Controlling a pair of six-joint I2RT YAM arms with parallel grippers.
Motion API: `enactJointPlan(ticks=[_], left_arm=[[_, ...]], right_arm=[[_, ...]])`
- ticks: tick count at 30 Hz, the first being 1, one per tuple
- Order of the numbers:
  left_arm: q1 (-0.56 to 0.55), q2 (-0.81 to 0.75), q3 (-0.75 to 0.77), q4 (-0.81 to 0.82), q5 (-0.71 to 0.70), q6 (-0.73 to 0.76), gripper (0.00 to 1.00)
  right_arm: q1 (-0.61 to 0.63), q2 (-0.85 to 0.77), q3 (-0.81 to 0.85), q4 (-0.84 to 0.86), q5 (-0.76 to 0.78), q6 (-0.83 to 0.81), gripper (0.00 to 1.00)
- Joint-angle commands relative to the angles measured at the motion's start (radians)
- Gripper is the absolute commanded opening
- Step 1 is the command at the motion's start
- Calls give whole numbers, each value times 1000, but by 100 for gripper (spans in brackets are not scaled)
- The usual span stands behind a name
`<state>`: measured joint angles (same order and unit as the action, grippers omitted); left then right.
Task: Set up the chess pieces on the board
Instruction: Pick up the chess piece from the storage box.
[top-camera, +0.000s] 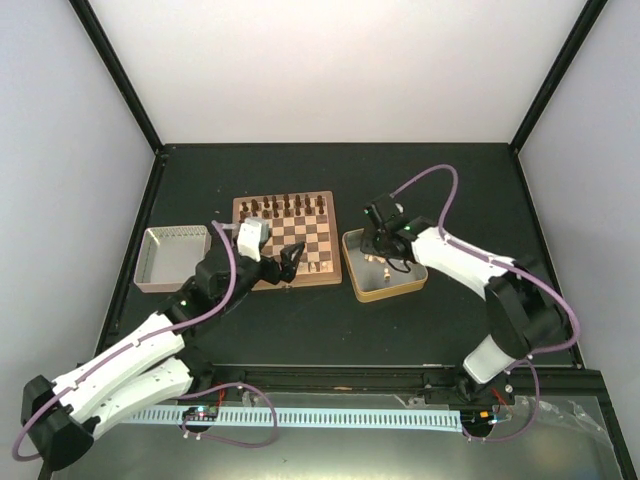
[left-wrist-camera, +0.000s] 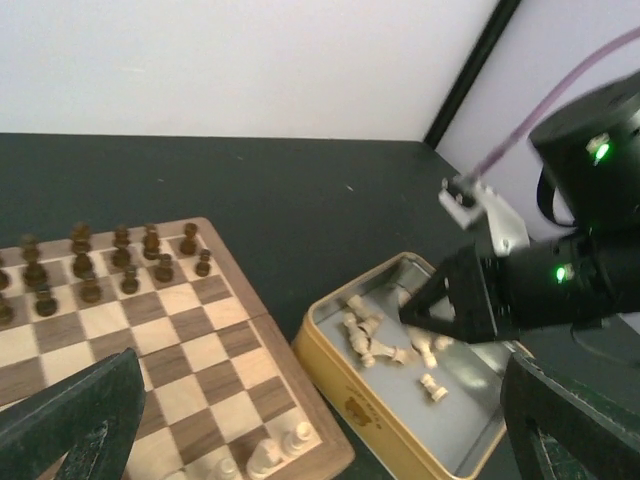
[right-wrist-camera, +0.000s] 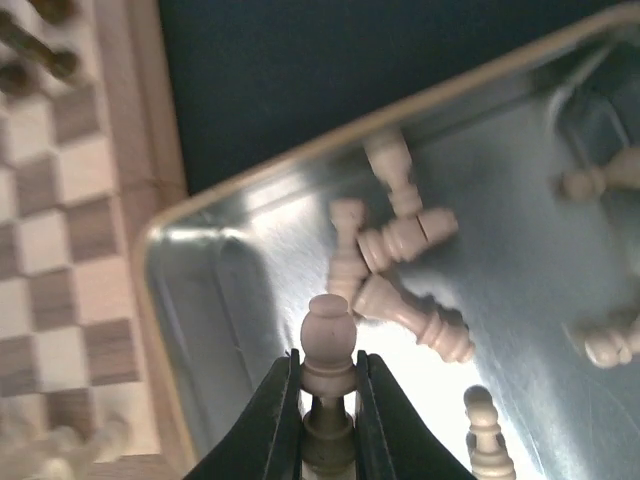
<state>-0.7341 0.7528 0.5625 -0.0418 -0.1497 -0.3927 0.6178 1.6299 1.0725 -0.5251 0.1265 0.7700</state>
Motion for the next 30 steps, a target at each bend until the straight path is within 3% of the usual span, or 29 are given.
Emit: enactJointPlan(ticks=[1, 5, 9, 12, 16, 20, 23, 30], left_arm=[[5, 63, -12, 165, 165, -9, 99], [6, 176, 6, 260, 288, -55, 98], [6, 329, 98, 273, 441, -71, 89], [6, 421, 134, 327, 498, -104, 82], [6, 484, 148, 442, 528, -194, 82], [13, 522, 195, 455, 505, -469, 86], [20, 580, 202, 619, 563, -709, 88], [36, 641, 267, 611, 610, -1103, 90]], right_arm=[[-43, -95, -41, 136, -25, -46, 8], [-76, -156, -62, 166, -88, -86, 8], [-132, -226, -99, 195, -250, -30, 8], [-171, -290, -128, 239, -365, 0, 8], [-206, -353, -136, 246, -439, -15, 8], [-232, -421, -157, 295, -556, -3, 9], [-233, -460, -148, 313, -600, 17, 9], [-233, -508, -131, 342, -667, 81, 9]])
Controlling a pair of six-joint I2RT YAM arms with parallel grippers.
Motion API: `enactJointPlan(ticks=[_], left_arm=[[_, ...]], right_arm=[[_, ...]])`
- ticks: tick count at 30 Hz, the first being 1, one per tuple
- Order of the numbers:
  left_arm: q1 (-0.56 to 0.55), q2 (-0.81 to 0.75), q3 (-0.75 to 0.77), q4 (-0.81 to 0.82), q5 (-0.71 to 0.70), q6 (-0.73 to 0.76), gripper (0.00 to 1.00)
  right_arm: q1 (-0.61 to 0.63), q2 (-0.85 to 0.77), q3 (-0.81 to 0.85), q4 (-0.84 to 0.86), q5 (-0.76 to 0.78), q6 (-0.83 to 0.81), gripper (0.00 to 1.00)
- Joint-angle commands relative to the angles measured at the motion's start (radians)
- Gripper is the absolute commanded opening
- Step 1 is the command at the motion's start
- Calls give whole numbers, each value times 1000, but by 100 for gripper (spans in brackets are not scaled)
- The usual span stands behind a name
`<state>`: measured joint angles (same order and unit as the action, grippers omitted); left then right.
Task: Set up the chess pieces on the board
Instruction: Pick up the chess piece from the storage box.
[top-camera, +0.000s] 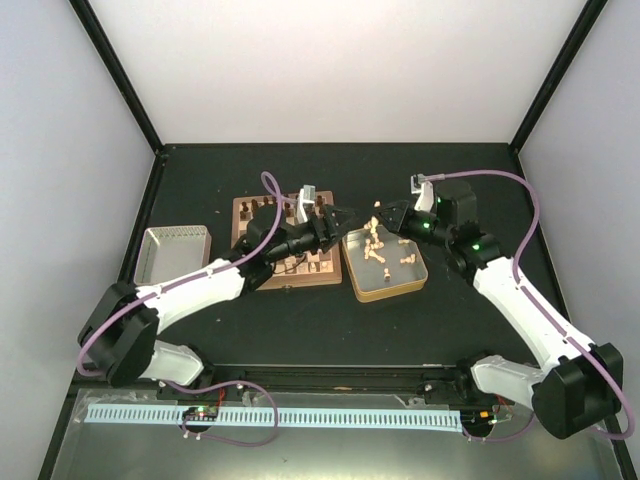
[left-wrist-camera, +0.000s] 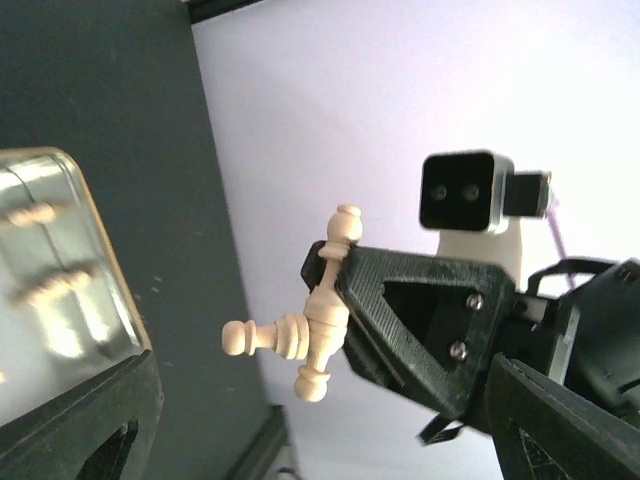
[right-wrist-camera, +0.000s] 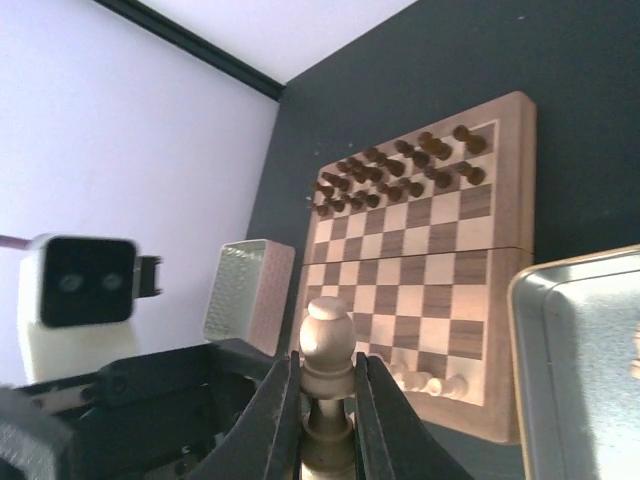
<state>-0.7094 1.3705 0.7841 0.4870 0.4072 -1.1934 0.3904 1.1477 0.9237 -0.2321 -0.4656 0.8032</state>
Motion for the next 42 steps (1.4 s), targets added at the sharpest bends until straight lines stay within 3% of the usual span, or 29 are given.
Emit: enactJointPlan(ticks=[1, 4, 10, 17, 23, 37, 42], left_arm=[[12, 31, 43, 101, 53, -349, 90], [12, 62, 53, 170, 78, -476, 90], [13, 112, 93, 155, 118, -584, 85], [11, 202, 115, 364, 141, -790, 76], [10, 193, 97, 373, 122, -800, 70], [12, 203, 92, 413, 109, -814, 34], [12, 198, 93, 410, 109, -809, 30]], right_arm=[[-6, -28, 17, 58, -83, 57, 9], [-5, -33, 14, 81, -103, 85, 9], [-5, -48, -5, 153, -106, 145, 9], [-5, -30, -18, 192, -141, 180, 9], [-5, -27, -36, 193, -137, 179, 9], [-5, -45, -68, 171, -100, 169, 8], [-5, -53, -66, 171, -95, 168, 8]])
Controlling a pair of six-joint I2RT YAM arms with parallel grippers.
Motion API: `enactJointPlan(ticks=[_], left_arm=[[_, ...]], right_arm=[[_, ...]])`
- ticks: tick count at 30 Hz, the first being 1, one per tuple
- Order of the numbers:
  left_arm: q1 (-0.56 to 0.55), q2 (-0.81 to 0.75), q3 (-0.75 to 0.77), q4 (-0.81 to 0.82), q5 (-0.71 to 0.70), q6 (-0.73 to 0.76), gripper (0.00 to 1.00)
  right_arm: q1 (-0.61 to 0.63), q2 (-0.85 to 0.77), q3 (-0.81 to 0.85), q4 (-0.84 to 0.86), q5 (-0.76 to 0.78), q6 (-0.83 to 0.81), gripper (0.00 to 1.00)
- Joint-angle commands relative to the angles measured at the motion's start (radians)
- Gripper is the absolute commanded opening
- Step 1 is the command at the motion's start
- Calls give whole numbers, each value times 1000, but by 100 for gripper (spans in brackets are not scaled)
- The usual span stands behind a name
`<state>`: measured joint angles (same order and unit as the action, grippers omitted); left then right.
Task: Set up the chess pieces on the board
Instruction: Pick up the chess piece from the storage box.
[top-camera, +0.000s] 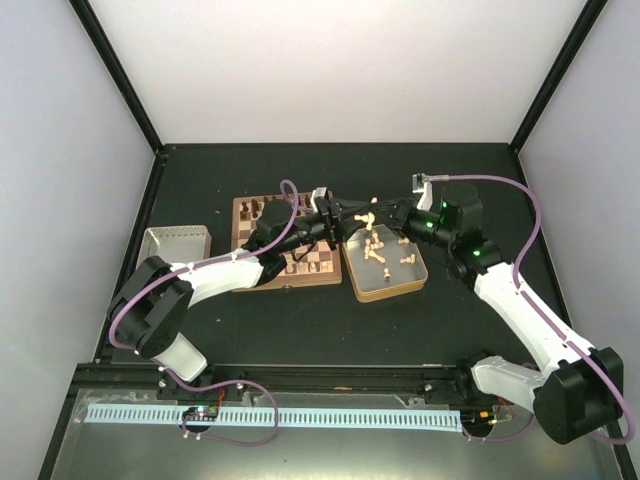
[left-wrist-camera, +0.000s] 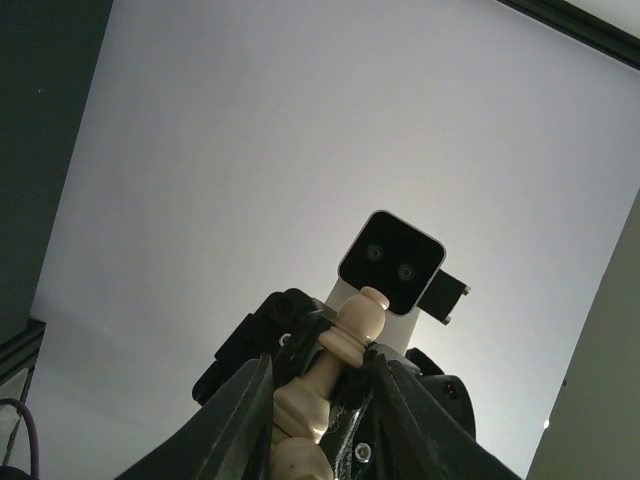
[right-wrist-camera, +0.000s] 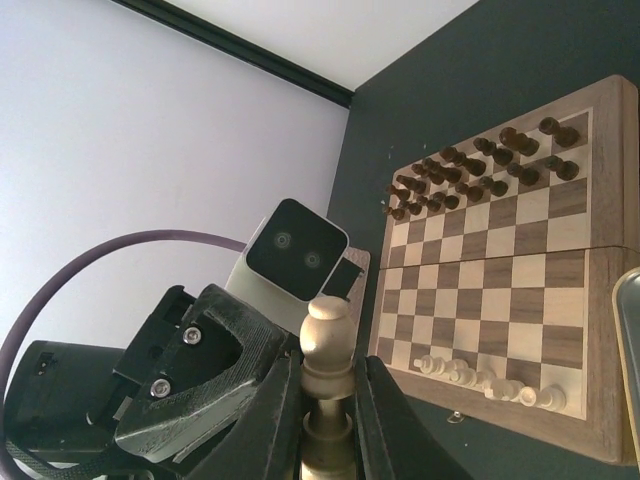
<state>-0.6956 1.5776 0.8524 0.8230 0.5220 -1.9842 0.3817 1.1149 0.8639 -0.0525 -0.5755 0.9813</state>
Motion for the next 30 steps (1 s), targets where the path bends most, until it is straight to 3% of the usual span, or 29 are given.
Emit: enactJointPlan(ticks=[1, 16, 25, 30], left_arm=[[-1, -7, 24, 74, -5, -18, 30], [0, -17, -6, 63, 10, -5, 36], [1, -19, -12, 54, 9, 5, 26], [7, -21, -8, 45, 4, 12, 25]], right_arm=[[3, -20, -7, -8, 18, -10, 8], [3, -44, 1, -15, 63, 0, 7], [3, -39, 6, -19, 61, -5, 7], [3, -36, 7, -20, 57, -6, 6]])
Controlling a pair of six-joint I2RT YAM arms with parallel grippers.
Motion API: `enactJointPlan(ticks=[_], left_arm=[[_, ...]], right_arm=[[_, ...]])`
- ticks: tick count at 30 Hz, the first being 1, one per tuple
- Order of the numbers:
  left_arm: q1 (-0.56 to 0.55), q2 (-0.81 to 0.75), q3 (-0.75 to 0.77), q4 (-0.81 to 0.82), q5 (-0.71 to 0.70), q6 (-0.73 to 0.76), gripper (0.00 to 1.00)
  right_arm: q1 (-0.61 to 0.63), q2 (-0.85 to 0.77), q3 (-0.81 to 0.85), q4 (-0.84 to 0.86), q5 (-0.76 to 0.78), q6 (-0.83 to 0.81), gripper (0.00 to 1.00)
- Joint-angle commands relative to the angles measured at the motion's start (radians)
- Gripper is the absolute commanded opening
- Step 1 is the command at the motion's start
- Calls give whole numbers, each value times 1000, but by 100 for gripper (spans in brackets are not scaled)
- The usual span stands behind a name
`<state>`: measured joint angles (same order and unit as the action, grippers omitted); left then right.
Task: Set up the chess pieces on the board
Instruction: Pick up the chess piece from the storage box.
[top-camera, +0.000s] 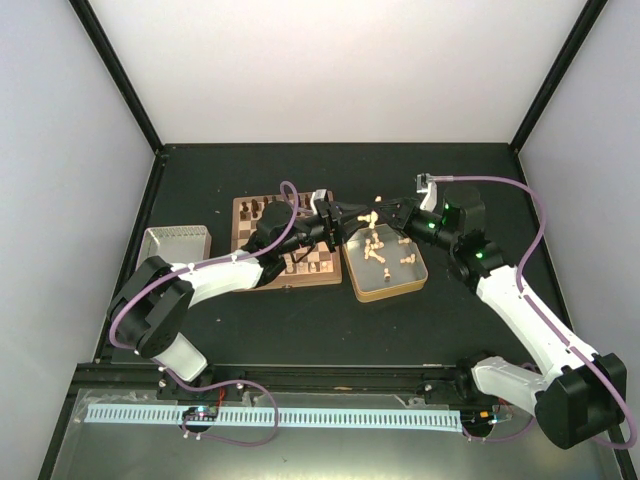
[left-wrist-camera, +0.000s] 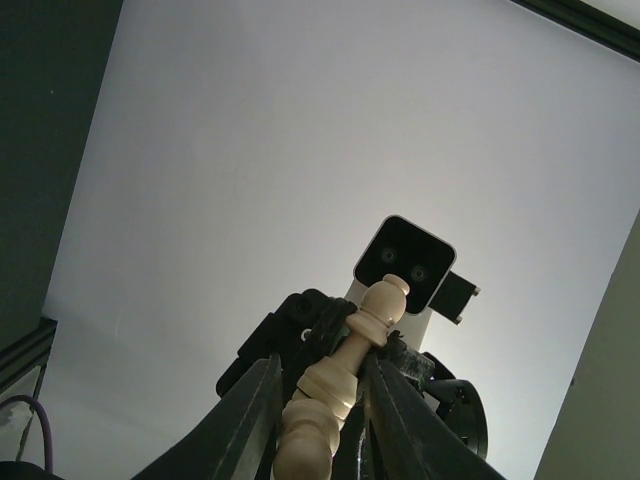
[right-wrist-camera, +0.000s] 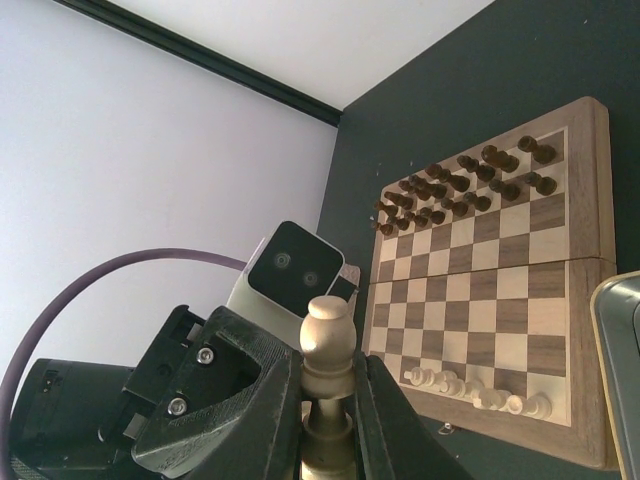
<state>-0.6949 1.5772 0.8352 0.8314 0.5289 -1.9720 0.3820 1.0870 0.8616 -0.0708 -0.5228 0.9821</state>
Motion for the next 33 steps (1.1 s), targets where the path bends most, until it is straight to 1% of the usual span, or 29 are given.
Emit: enactJointPlan(ticks=[1, 9, 18, 22, 24, 26, 29, 31, 33], left_arm=[[8, -21, 7, 37, -3, -1, 25], [9, -29, 2, 37, 0, -2, 24], [15, -37, -7, 25, 3, 7, 11], [16, -42, -6, 10, 3, 27, 2], [17, -45, -6, -11, 2, 45, 2], [22, -58, -5, -50, 3, 86, 2], [36, -101, -13, -182, -6, 198, 2], [54, -144, -21, -295, -27, 303, 1], [80, -198, -26, -446, -64, 451, 1]], right_arm=[[3, -10, 8, -1, 4, -7, 6], [3, -6, 7, 5, 10, 1, 6], [3, -5, 8, 22, 12, 10, 6], [4, -7, 8, 8, 25, -6, 5], [3, -9, 10, -4, 38, -17, 6], [3, -11, 20, -31, 66, -42, 6], [3, -16, 49, -102, 133, -109, 6], [3, -19, 59, -136, 184, -145, 6], [3, -19, 64, -165, 227, -180, 6]])
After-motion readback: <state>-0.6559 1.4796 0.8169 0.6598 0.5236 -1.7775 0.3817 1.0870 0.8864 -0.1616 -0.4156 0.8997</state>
